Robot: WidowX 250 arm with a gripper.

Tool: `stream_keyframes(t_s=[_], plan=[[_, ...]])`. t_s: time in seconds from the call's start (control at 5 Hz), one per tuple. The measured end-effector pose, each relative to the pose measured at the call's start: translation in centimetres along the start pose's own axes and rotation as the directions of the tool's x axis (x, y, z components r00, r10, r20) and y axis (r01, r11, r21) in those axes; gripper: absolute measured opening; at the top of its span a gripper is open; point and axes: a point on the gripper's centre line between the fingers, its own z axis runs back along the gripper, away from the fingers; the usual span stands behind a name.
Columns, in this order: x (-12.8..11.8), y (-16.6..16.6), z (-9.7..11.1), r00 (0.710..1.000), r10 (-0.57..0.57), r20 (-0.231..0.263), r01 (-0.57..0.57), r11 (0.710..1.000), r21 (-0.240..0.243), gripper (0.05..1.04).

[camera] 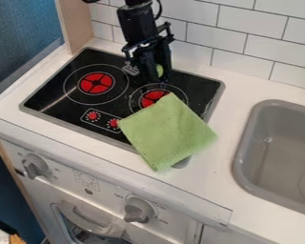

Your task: Moves green spatula from right side to the middle of stove

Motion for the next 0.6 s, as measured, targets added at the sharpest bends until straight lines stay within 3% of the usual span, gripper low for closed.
stream_keyframes(t_s=[0.2,0.4,0.6], plan=[[0.4,1.3,0.0,0.999,0.02,0.026,-0.021,1.0,0.008,0.427],[1.1,2.6,0.5,0.993,0.016,0.118,-0.018,1.0,0.015,0.426],[1.1,3.3,-0.7,0.978,-0.03,0.205,0.015,0.997,0.072,0.477]])
